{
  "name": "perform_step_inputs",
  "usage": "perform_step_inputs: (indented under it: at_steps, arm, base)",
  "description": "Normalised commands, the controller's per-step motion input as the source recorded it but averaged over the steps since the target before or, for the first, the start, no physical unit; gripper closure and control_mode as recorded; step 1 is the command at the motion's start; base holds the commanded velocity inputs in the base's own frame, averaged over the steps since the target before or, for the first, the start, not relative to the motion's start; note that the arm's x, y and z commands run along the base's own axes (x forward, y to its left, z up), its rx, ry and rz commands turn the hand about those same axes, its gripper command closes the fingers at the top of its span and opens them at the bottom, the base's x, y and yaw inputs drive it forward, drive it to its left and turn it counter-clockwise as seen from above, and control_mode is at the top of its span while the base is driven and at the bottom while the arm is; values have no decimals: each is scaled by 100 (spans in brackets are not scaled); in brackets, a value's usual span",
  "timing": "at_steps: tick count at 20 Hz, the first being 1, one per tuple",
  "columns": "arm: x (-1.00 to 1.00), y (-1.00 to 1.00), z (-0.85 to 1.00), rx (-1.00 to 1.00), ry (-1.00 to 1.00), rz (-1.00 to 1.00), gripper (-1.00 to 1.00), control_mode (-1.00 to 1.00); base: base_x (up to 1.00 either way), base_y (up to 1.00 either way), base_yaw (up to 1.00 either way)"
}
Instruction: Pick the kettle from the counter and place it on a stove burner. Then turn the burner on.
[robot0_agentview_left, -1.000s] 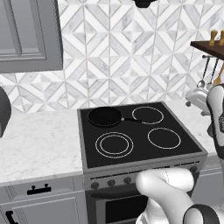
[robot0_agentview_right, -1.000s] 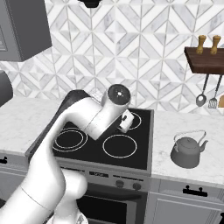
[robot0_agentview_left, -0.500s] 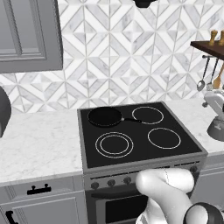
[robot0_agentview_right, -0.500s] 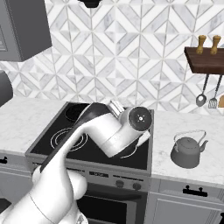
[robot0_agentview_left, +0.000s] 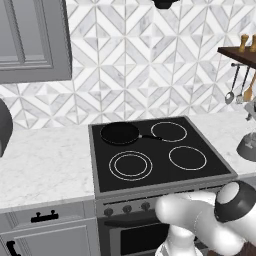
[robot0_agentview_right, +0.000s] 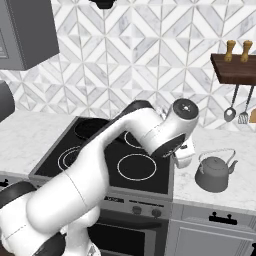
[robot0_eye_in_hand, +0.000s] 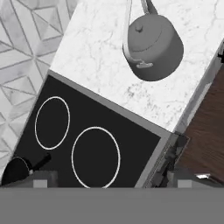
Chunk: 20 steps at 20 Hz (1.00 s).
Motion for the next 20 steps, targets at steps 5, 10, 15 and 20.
perform_step_inputs:
  at_steps: [5, 10, 15, 20]
  arm:
    - [24, -96, -3, 6, 21, -7, -100, -100]
    - [10, -89, -33, 6, 2, 0, -100, -100]
    - [39, -34, -38, 0, 1, 0, -100, -100]
    - [57, 0, -33, 0, 1, -2, -100, -100]
  base:
    - [0, 0, 0]
    - [0, 0, 0]
    - [0, 0, 0]
    - [0, 0, 0]
